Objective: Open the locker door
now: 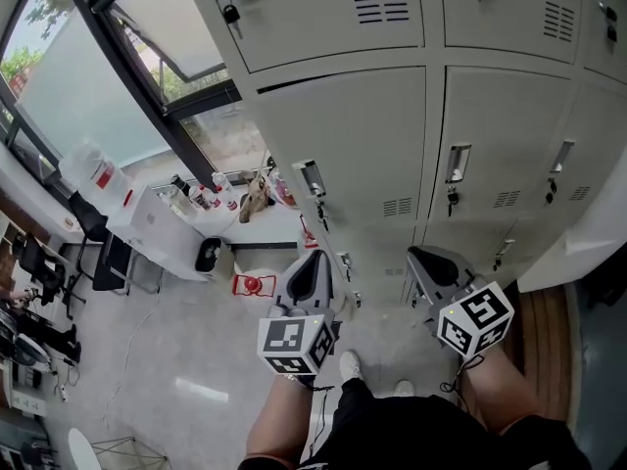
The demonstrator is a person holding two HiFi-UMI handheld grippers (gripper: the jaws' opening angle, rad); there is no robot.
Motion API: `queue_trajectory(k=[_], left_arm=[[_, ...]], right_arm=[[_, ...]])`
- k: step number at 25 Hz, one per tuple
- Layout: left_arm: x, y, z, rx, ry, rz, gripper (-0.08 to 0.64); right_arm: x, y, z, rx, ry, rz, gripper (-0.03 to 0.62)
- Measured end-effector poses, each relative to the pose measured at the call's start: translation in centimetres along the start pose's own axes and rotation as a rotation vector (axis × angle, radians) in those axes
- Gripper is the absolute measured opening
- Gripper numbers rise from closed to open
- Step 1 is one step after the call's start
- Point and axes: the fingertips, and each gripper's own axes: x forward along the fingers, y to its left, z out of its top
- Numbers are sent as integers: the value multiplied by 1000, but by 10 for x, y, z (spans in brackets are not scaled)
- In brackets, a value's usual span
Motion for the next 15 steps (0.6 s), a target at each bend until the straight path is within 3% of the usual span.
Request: queue_trajectory(k=[15], left_arm=[[69, 63, 7, 25, 21, -2, 23]], right_arm=[[56, -23, -1, 47, 1, -75, 54]])
